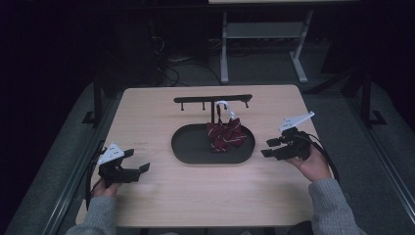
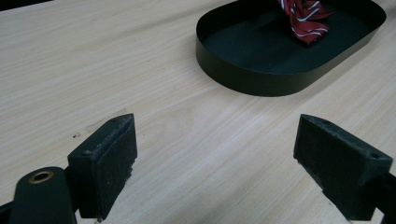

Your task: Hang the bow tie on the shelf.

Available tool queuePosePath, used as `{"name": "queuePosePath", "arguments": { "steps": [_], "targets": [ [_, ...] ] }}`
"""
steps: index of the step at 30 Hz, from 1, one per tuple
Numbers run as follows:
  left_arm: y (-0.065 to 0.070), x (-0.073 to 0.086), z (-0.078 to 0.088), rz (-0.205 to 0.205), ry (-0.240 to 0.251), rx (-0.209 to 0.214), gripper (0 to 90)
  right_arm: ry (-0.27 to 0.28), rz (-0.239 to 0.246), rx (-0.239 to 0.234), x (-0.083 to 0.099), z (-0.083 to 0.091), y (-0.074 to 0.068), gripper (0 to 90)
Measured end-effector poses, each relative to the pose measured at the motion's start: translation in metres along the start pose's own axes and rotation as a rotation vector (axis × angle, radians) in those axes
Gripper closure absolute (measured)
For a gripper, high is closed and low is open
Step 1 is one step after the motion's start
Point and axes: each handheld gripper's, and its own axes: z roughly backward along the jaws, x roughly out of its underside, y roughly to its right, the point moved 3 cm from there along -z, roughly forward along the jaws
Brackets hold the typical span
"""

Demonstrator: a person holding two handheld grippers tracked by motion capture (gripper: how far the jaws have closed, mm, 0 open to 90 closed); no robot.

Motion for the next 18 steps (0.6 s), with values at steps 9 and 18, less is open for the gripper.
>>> {"name": "queuePosePath", "arguments": {
  "steps": [9,18],
  "targets": [
    [0.001,0.0,0.0,0.001,0.0,0.001,13.0,0.008,-0.021,0.0,0.018,0.001,-0.003,47.0],
    [0.0,0.0,0.0,-0.008,-0.003,0.002,13.0,-0.003,-0.052,-0.007,0.045,-0.003,-0.015,45.9]
  ]
}}
